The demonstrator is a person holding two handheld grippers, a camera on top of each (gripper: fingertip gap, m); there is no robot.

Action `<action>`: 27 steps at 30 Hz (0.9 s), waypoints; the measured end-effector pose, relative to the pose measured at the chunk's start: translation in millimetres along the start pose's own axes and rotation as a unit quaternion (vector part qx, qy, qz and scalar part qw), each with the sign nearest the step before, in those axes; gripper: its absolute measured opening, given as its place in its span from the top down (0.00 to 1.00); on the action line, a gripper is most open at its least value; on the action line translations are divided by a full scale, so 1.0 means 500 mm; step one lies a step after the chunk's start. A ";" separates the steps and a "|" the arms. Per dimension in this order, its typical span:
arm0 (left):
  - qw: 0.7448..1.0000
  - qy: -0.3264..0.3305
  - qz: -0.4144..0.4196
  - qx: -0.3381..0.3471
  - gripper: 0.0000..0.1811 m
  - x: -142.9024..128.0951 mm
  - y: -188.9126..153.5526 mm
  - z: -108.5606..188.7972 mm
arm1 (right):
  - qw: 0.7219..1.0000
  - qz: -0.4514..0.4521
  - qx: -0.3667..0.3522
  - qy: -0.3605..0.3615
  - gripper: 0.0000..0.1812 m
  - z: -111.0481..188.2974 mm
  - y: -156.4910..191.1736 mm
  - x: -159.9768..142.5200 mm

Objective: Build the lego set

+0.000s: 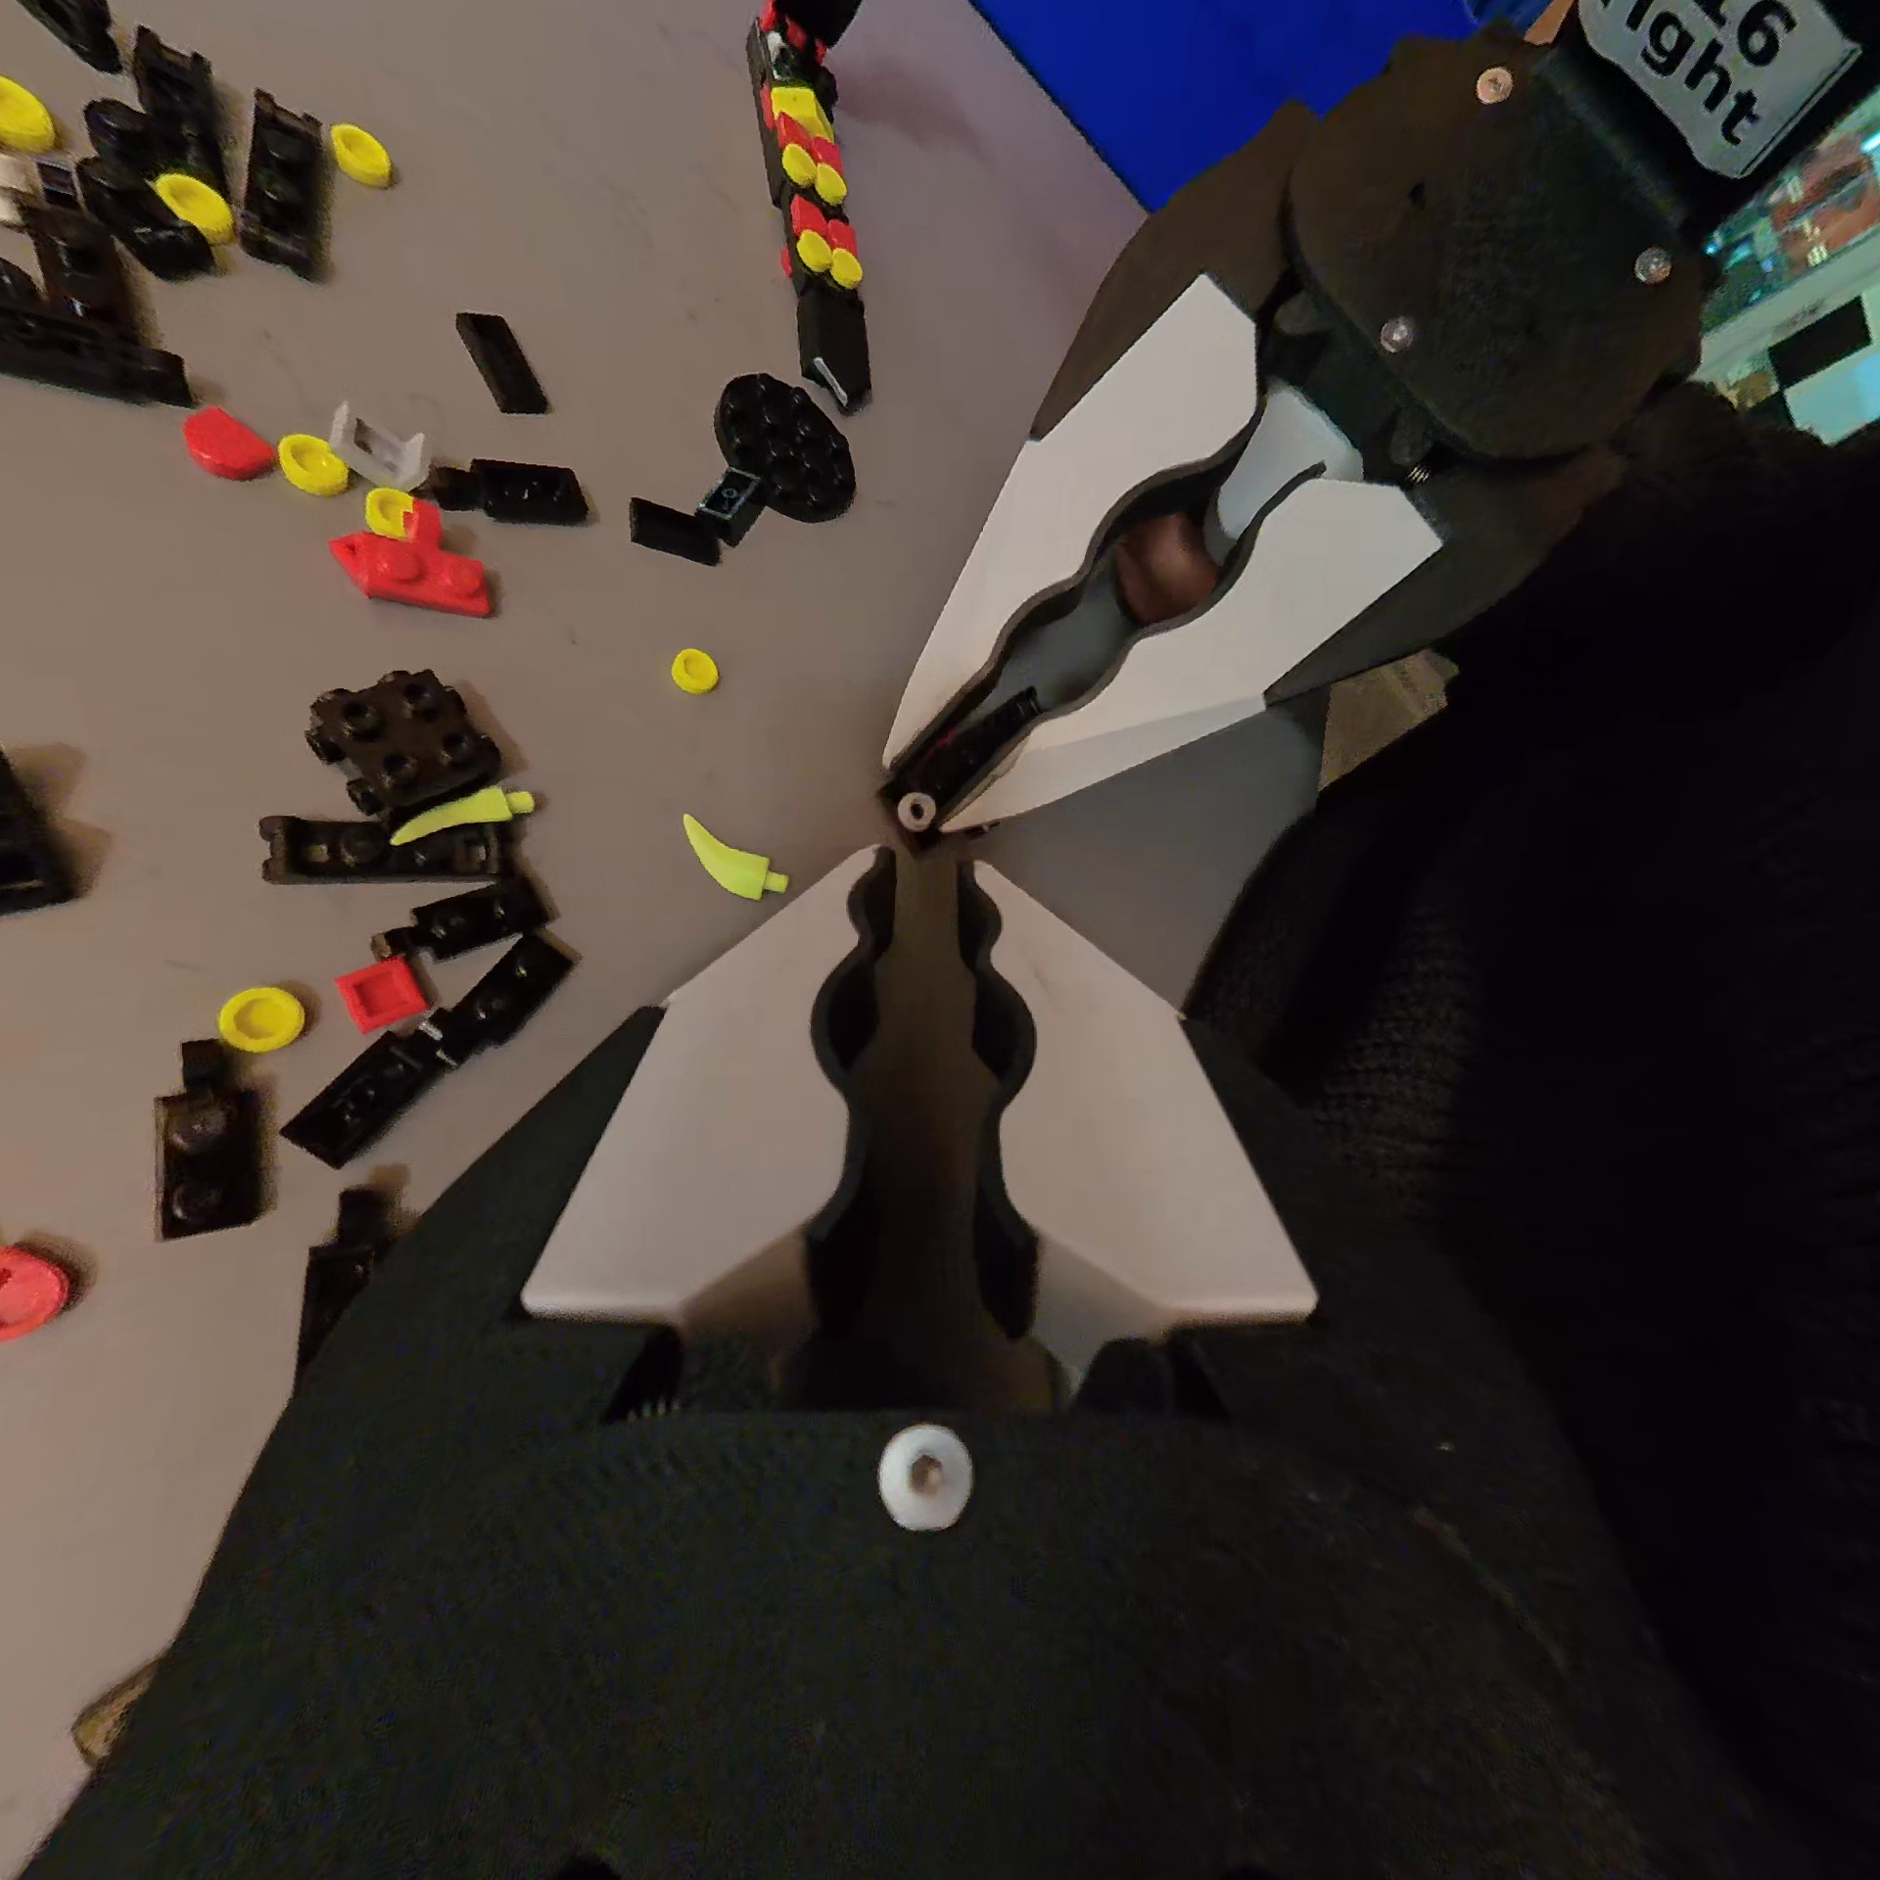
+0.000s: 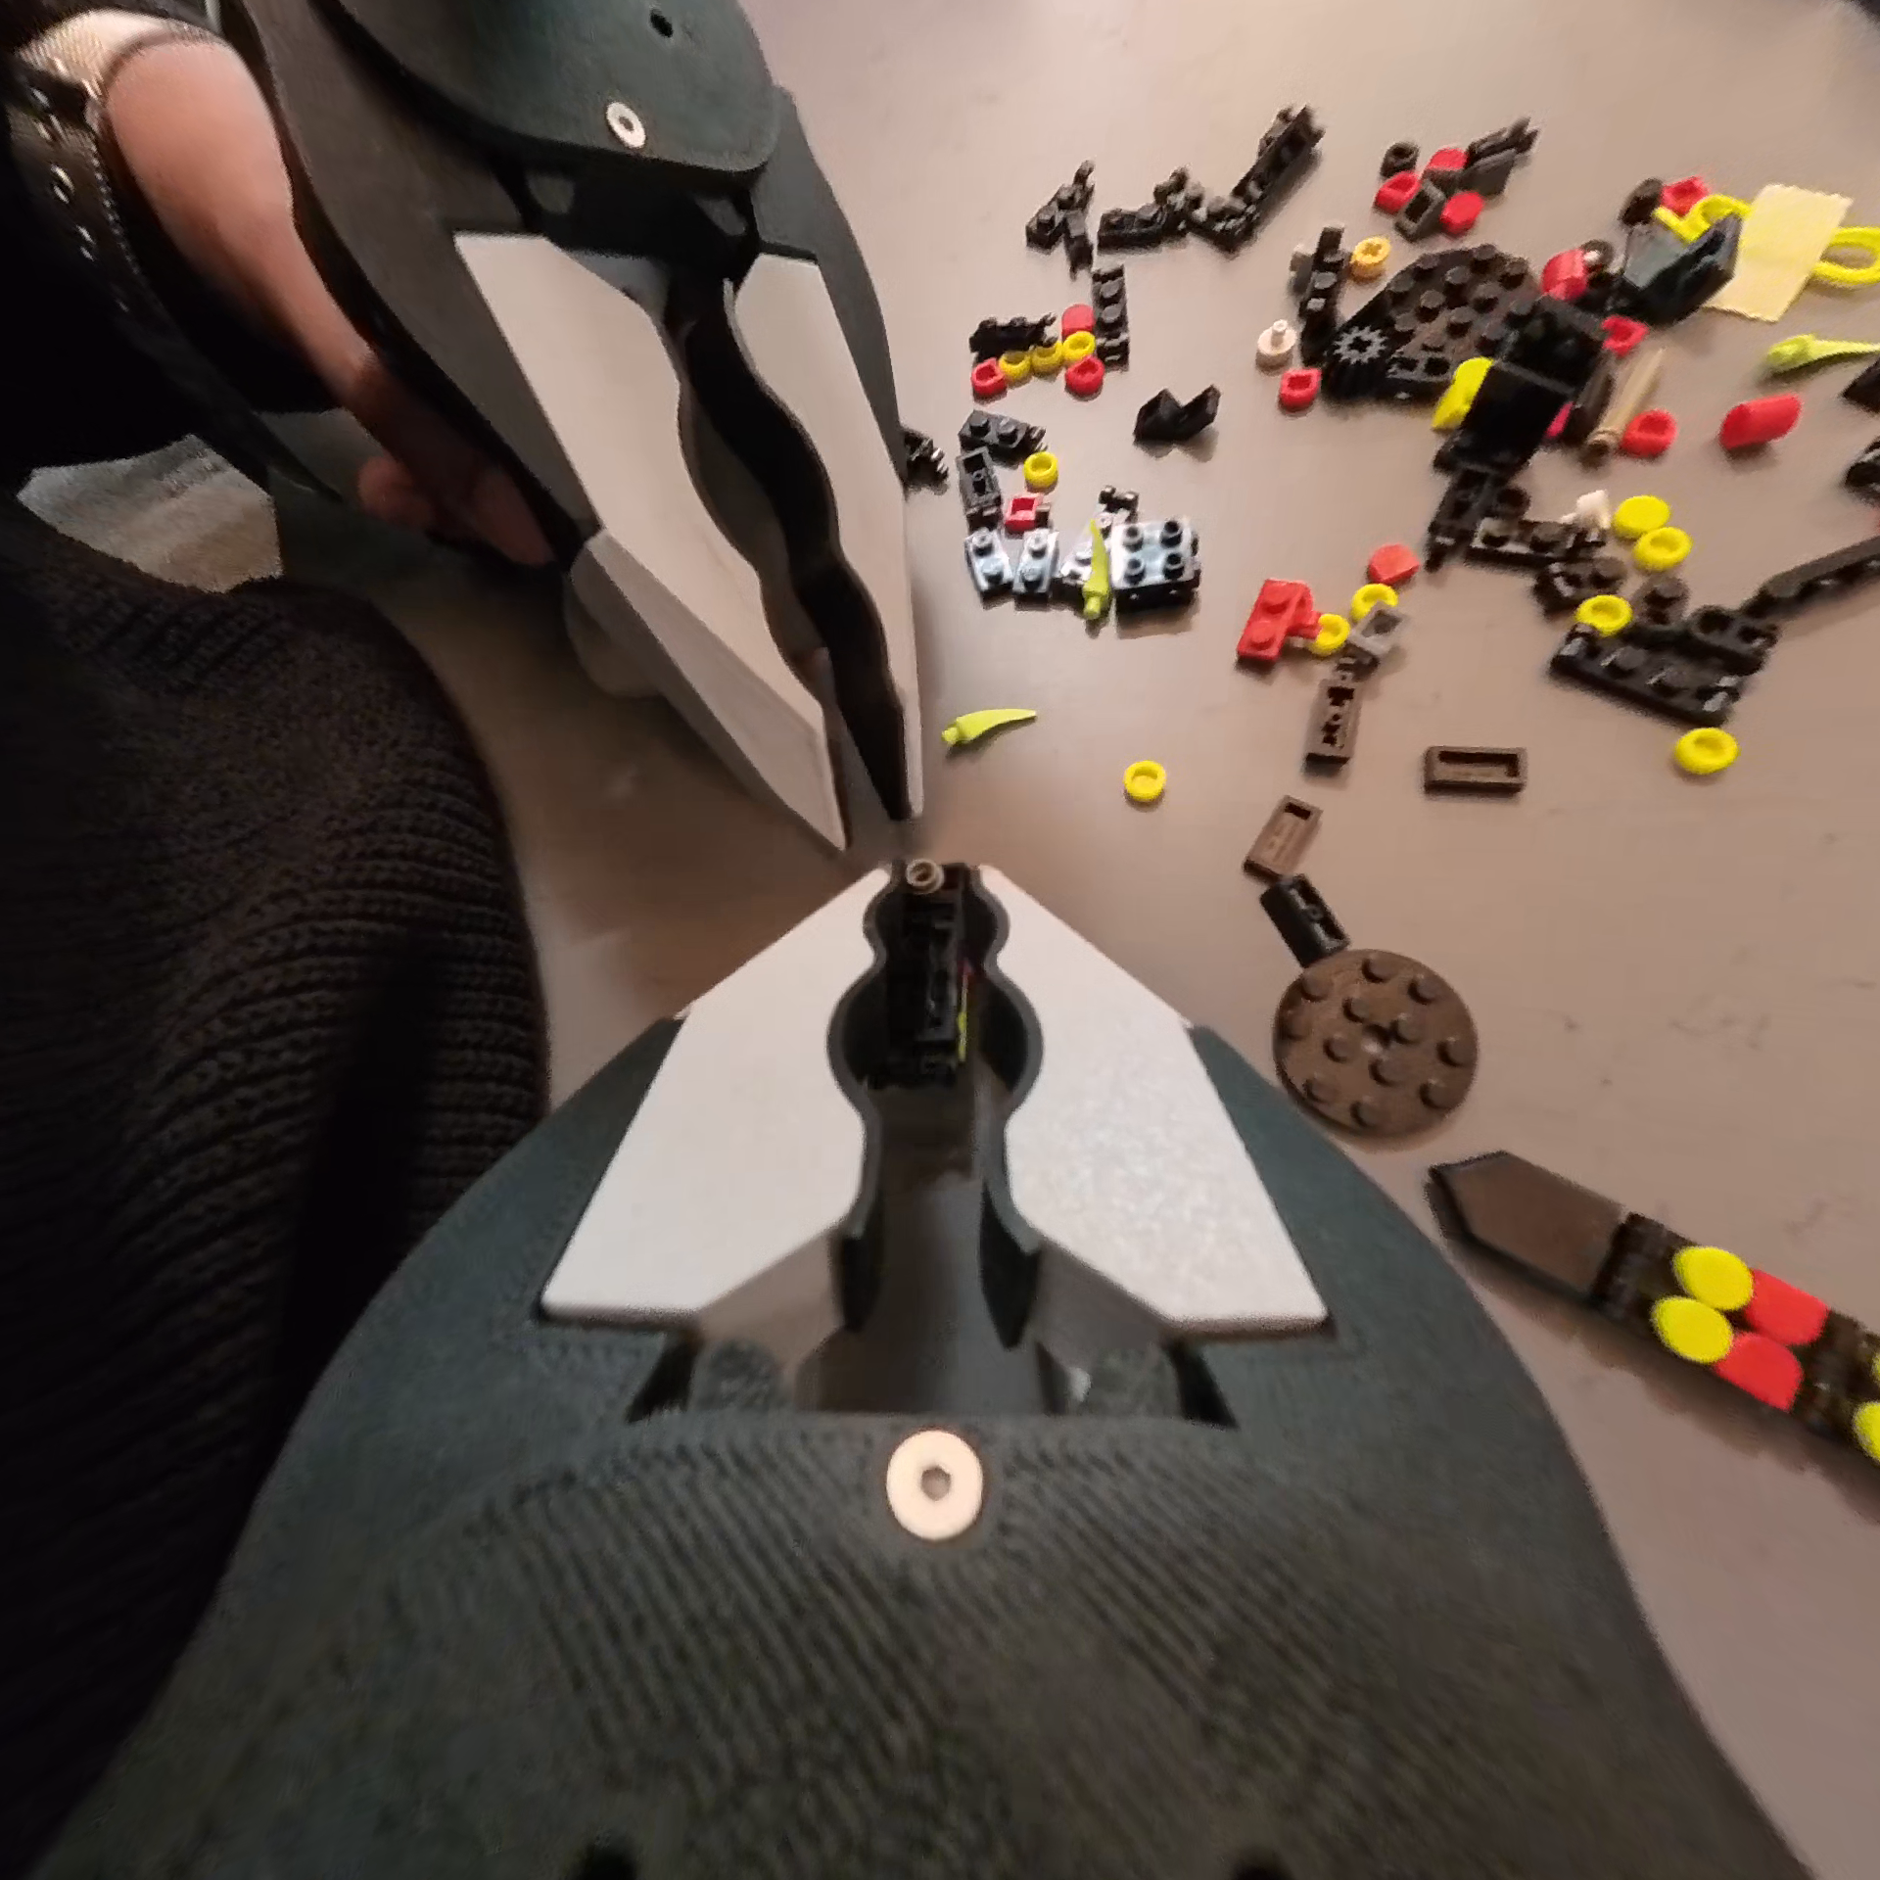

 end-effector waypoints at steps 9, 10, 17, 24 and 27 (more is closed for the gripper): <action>1.000 -0.005 0.023 -0.020 0.91 0.002 -0.003 -0.005 | 0.997 -0.040 0.021 -0.059 0.95 0.021 -0.006 0.015; 0.999 -0.007 0.026 -0.023 0.91 0.003 -0.004 -0.007 | 0.997 -0.036 0.023 -0.058 0.95 0.020 -0.004 0.015; 1.000 -0.003 0.020 -0.020 0.97 0.000 -0.011 -0.013 | 0.999 -0.006 0.017 -0.041 0.95 0.011 0.008 0.014; 1.000 -0.006 0.023 -0.015 0.97 0.001 -0.009 -0.012 | 0.999 0.018 0.002 -0.036 0.94 0.010 0.011 0.016; 0.999 -0.005 0.034 -0.023 0.97 0.001 -0.008 -0.013 | 0.999 0.030 -0.002 -0.033 0.94 0.010 0.013 0.016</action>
Point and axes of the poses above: each gripper's, where its closed fingertips meet, z back along the fingers, x out of its top, y = z × x across the jaws, the point moved 9 cm from there along z, back along the fingers, and after that the axes turned 5 degrees about z, right-handed, at the moved point
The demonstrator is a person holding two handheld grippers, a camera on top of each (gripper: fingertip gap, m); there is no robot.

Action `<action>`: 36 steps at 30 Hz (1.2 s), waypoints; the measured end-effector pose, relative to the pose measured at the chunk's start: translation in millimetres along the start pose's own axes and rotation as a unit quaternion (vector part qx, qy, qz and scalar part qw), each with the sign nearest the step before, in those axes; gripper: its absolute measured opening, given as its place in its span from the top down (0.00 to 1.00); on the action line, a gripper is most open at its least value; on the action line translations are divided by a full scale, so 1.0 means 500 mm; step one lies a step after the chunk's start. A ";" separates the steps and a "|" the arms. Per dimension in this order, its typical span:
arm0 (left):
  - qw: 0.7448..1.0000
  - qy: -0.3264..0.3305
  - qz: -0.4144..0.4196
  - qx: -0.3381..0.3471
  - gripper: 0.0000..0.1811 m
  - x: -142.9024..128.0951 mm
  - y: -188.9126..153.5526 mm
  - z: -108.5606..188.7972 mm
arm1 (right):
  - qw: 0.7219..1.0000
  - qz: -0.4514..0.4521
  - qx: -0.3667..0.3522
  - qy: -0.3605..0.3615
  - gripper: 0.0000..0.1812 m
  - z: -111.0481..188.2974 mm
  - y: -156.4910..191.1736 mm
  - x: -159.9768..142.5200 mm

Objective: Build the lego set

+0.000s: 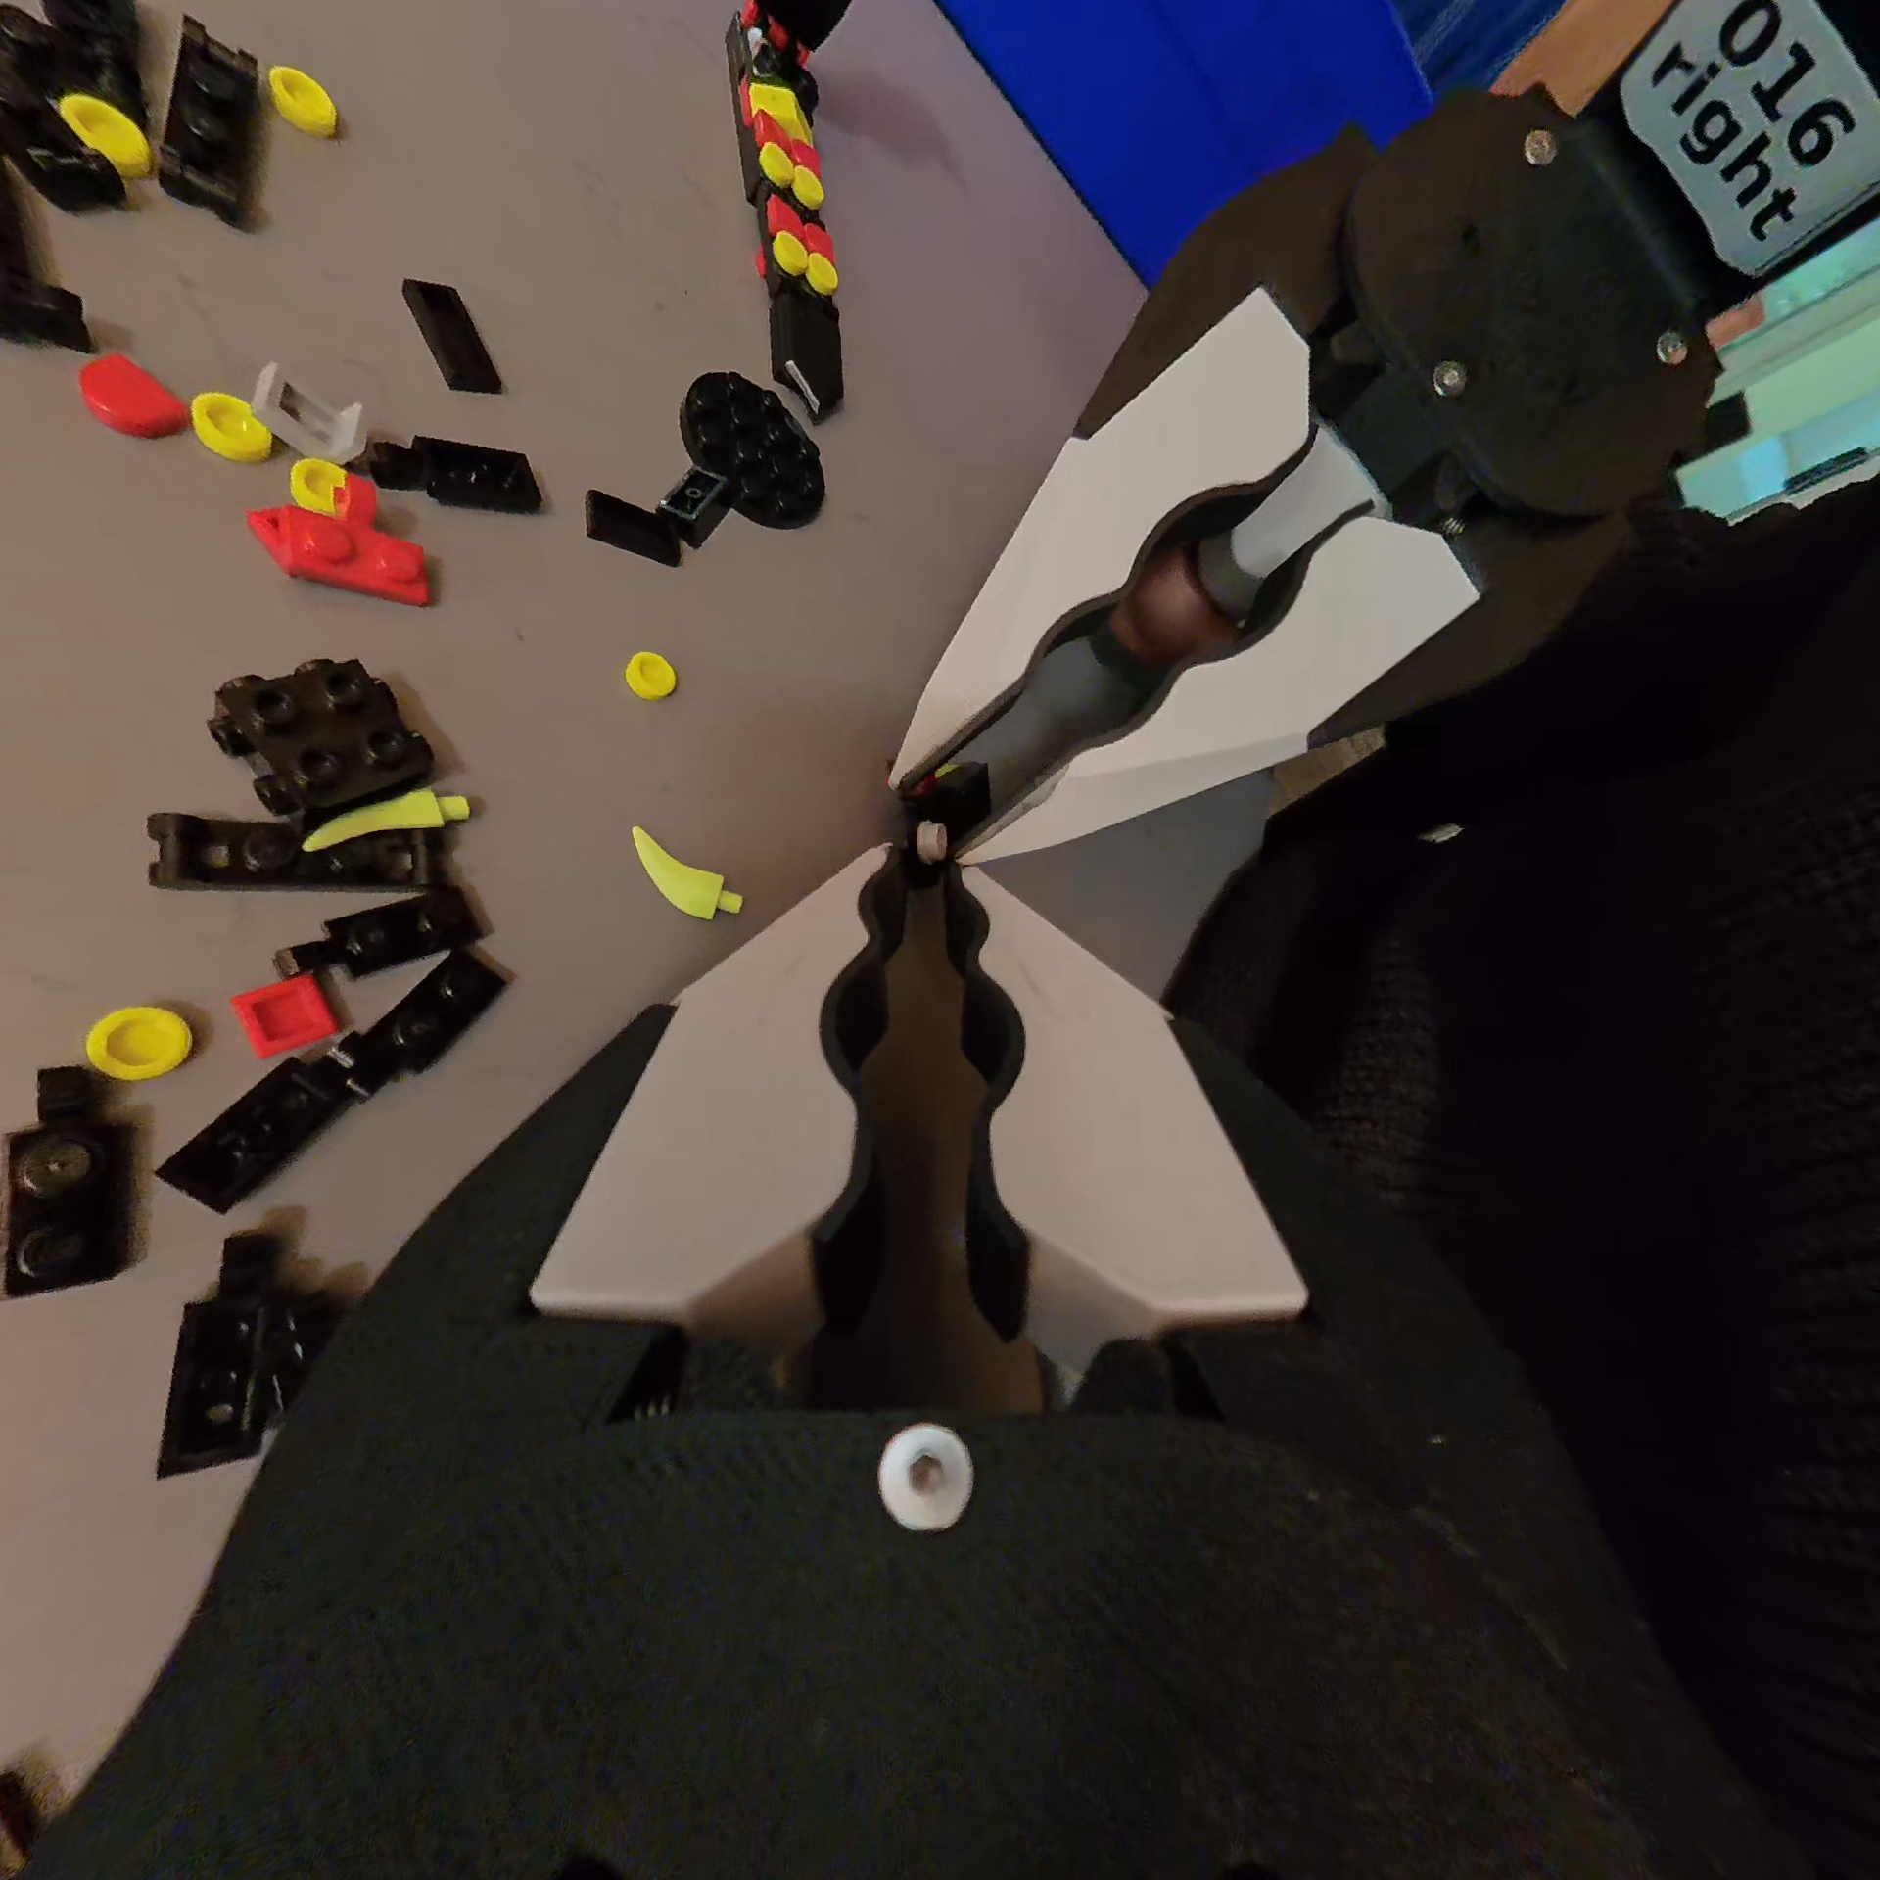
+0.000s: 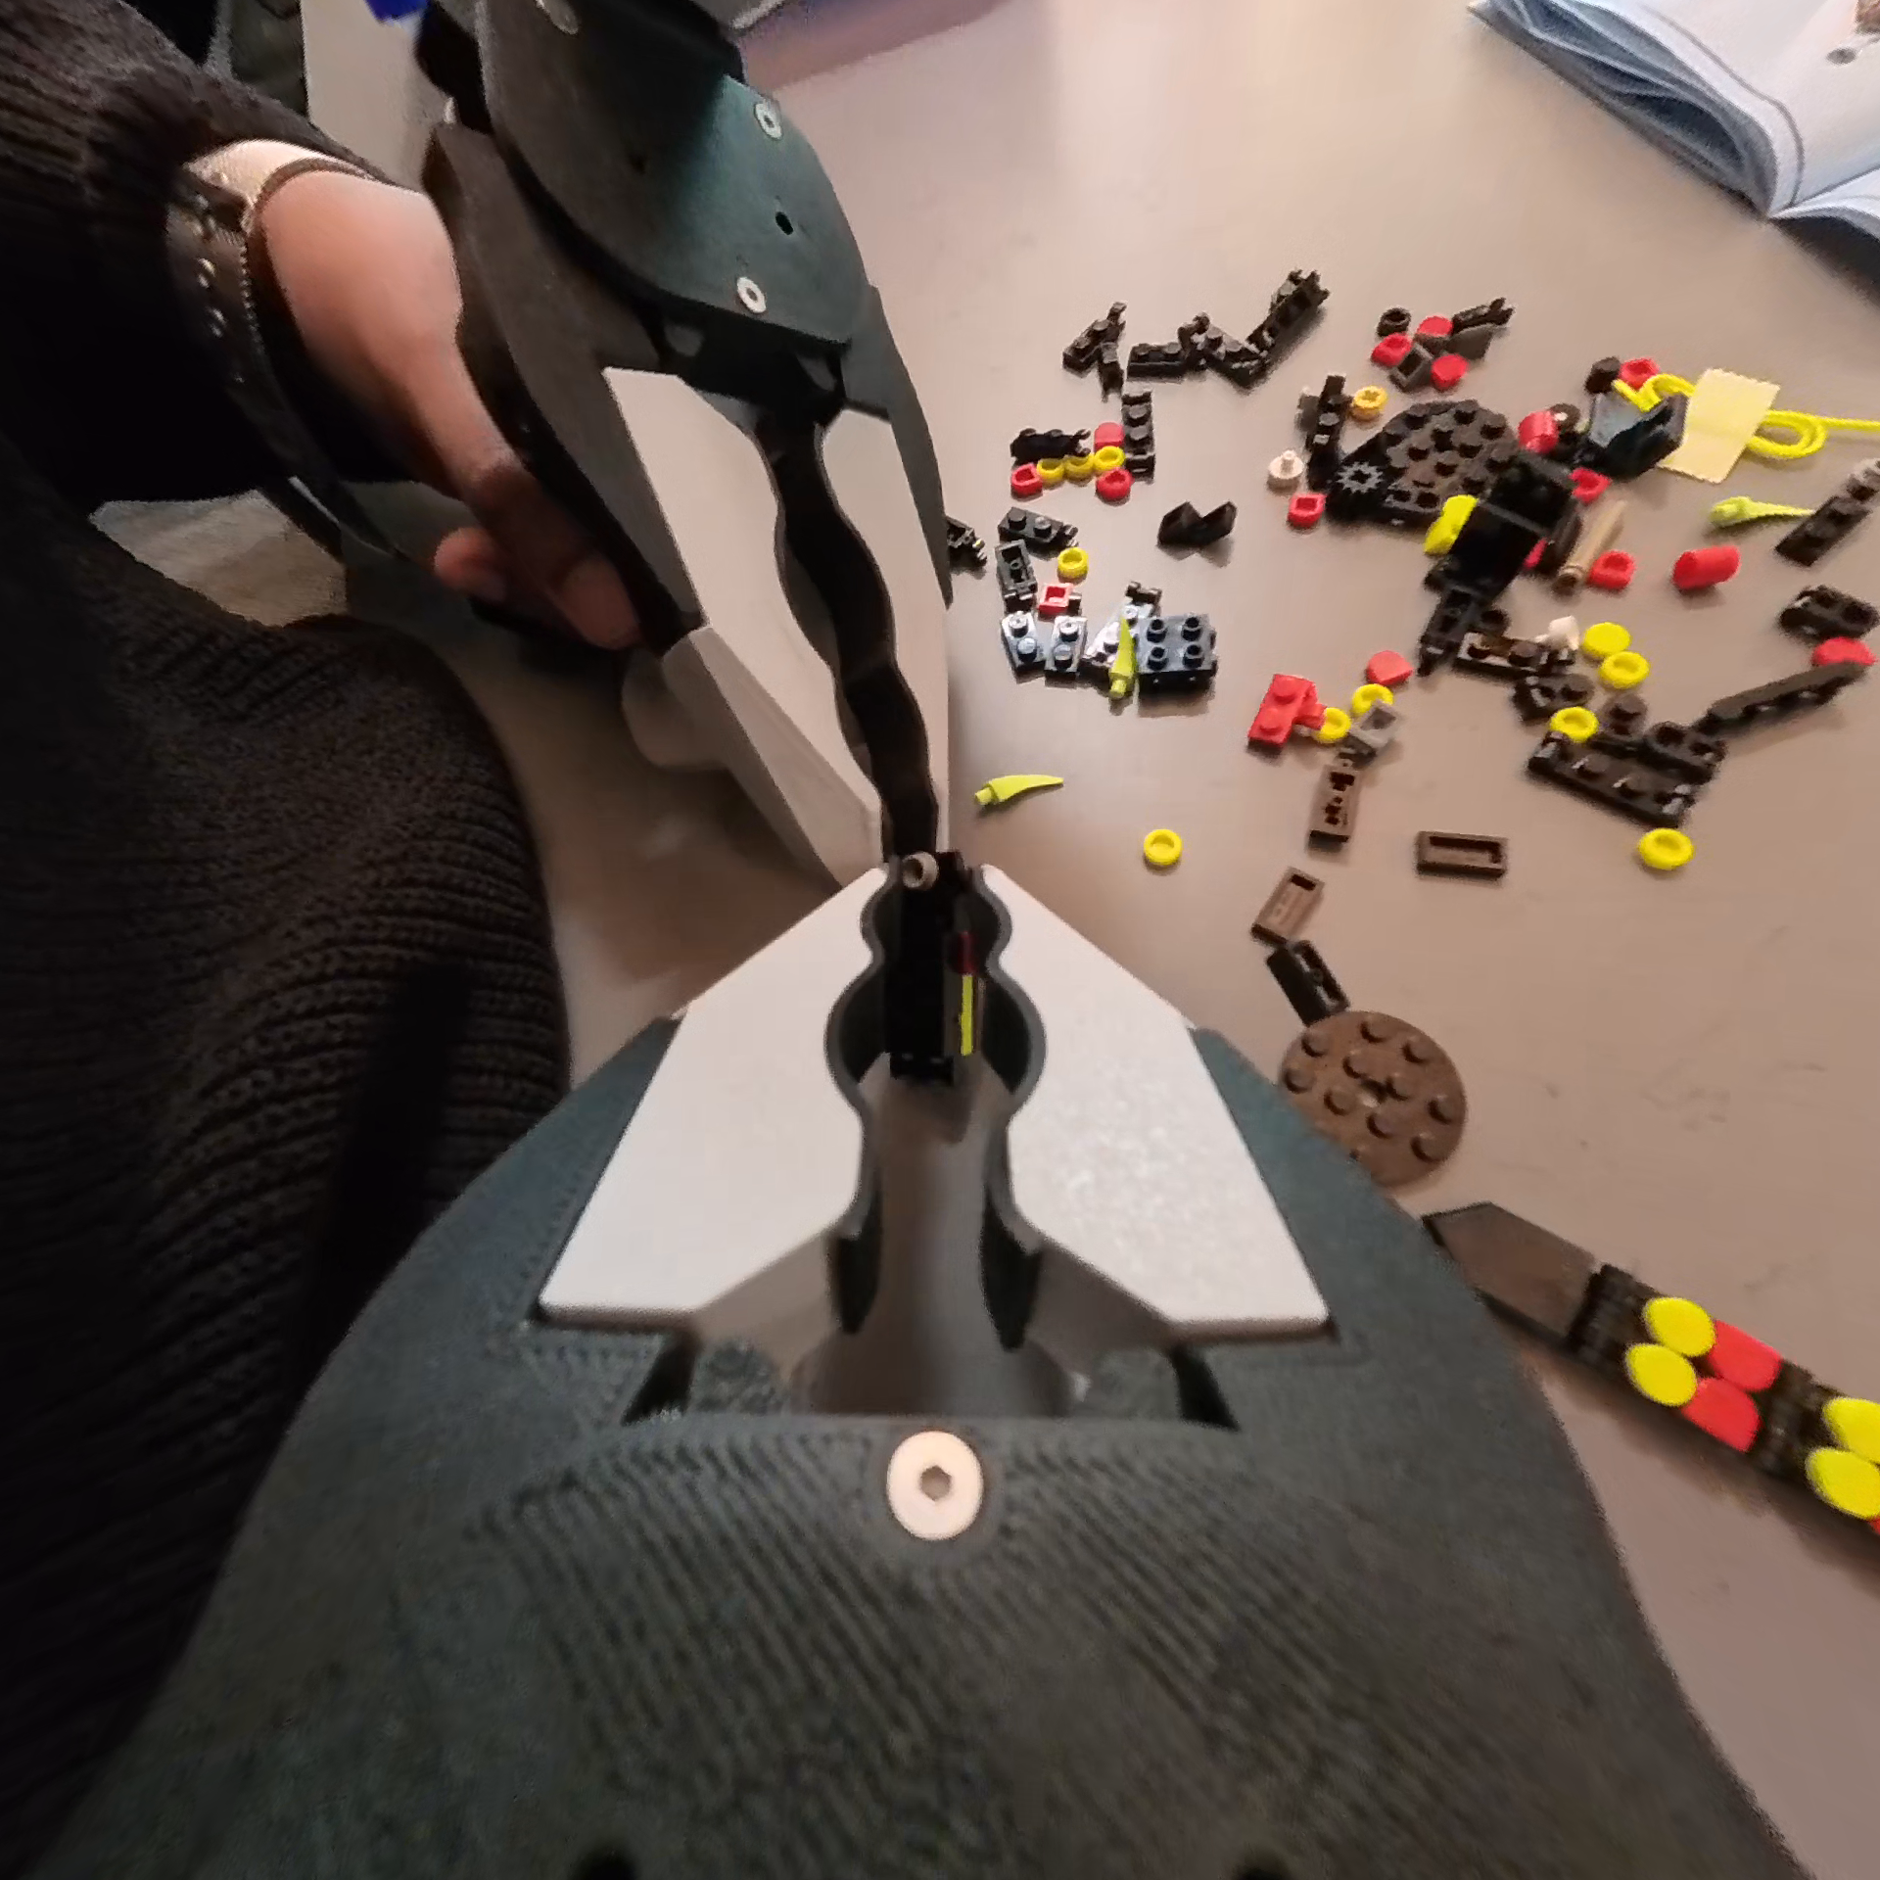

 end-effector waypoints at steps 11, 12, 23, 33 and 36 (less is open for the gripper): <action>0.999 0.001 0.038 -0.027 0.97 0.000 0.006 0.004 | 0.999 0.032 -0.014 -0.003 0.94 0.001 0.005 0.003; 0.999 0.002 0.037 -0.026 0.97 0.000 0.006 0.004 | 0.999 0.032 -0.012 -0.003 0.94 0.001 0.006 0.003; 0.999 0.008 0.044 -0.031 0.98 -0.002 0.008 0.003 | 1.000 0.014 0.004 0.000 0.95 -0.002 0.006 0.002; 0.999 0.009 0.045 -0.028 0.98 -0.002 0.009 0.002 | 1.000 0.012 0.003 0.009 0.96 -0.001 0.007 0.004; 0.998 0.007 0.050 -0.029 0.98 -0.002 0.010 0.003 | 1.000 0.013 -0.001 0.006 0.96 -0.001 0.007 0.005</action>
Point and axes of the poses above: each gripper's, where its closed fingertips meet, z back along the fingers, x out of its top, y = z × x across the jaws, the point moved 9 cm from there along z, back along the fingers, and after that the axes turned 5 degrees about z, right-handed, at the moved point
